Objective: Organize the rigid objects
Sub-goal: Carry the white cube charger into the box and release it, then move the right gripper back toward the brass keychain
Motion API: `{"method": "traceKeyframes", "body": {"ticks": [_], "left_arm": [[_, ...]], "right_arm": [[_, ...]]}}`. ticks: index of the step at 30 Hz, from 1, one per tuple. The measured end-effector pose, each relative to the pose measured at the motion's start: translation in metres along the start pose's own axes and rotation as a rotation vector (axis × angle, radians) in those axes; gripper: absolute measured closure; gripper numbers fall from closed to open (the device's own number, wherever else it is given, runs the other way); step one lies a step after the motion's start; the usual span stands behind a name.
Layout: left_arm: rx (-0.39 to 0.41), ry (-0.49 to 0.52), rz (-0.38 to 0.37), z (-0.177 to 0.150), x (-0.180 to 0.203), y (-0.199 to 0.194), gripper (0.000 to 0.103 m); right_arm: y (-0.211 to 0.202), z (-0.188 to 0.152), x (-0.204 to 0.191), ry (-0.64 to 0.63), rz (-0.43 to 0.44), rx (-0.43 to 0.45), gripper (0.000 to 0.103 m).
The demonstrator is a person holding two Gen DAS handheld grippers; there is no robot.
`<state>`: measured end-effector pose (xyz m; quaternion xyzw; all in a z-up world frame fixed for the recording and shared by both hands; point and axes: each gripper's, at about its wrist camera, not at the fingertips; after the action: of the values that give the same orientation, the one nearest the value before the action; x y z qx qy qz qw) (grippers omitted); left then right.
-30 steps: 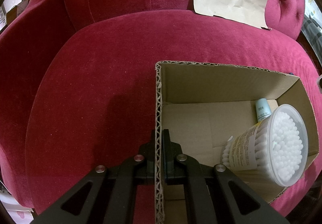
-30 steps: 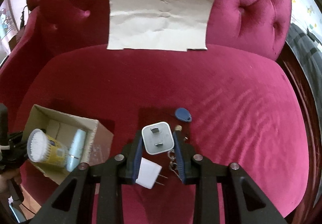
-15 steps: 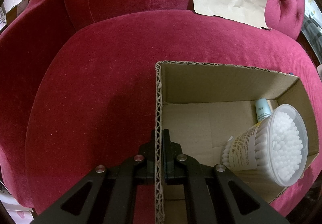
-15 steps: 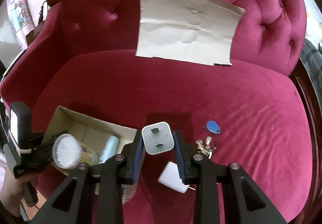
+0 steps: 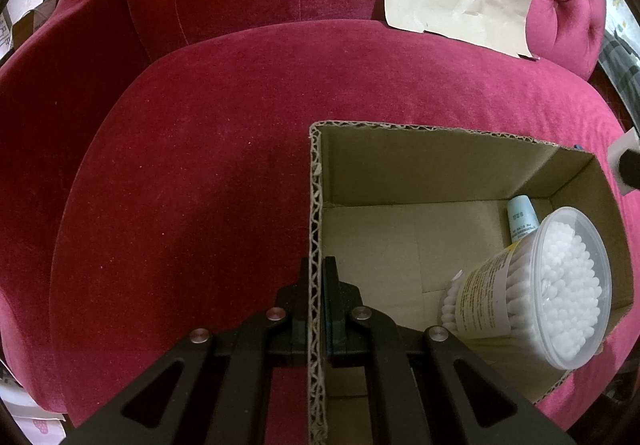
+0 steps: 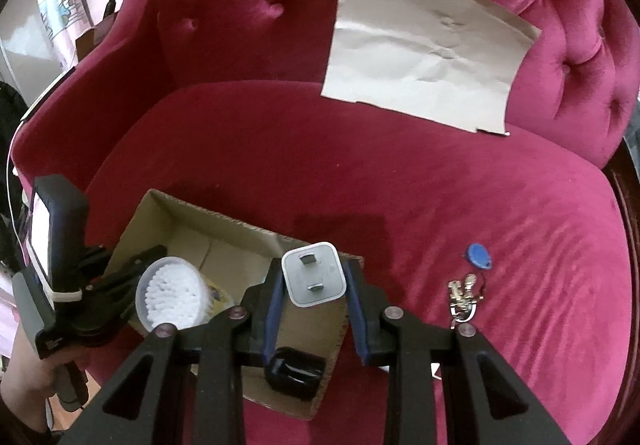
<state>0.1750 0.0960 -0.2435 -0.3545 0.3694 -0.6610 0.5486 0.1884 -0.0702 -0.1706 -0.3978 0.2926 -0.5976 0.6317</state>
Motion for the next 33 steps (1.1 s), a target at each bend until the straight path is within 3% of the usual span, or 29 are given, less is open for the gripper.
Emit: {"method": "traceKeyframes", "body": {"ticks": [14, 23, 24, 29, 33], "left_arm": [[0.0, 0.001, 0.0, 0.0, 0.0, 0.0, 0.1], [0.0, 0.001, 0.0, 0.0, 0.0, 0.0, 0.1], [0.001, 0.001, 0.0, 0.0, 0.0, 0.0, 0.1], [0.001, 0.004, 0.002, 0.0, 0.001, 0.0, 0.1], [0.001, 0.004, 0.002, 0.0, 0.001, 0.0, 0.1]], "right_arm": [[0.026, -0.005, -0.021, -0.013, 0.021, -0.053, 0.072], [0.024, -0.006, -0.023, -0.005, 0.02, -0.04, 0.069], [0.023, -0.005, -0.023, -0.006, 0.019, -0.033, 0.065], [0.018, -0.005, -0.019, 0.017, -0.008, -0.005, 0.014], [0.017, -0.003, -0.016, 0.032, -0.026, 0.006, 0.004]]}}
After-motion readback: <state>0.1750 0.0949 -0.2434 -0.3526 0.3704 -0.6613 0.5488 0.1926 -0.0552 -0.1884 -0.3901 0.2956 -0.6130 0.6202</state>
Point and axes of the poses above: each gripper's, at about its wrist camera, not at the fingertips, and y roughly the way its jaws point, x to its right, z to its top, and after that the axes turned 7 degrees about -z, right-handed
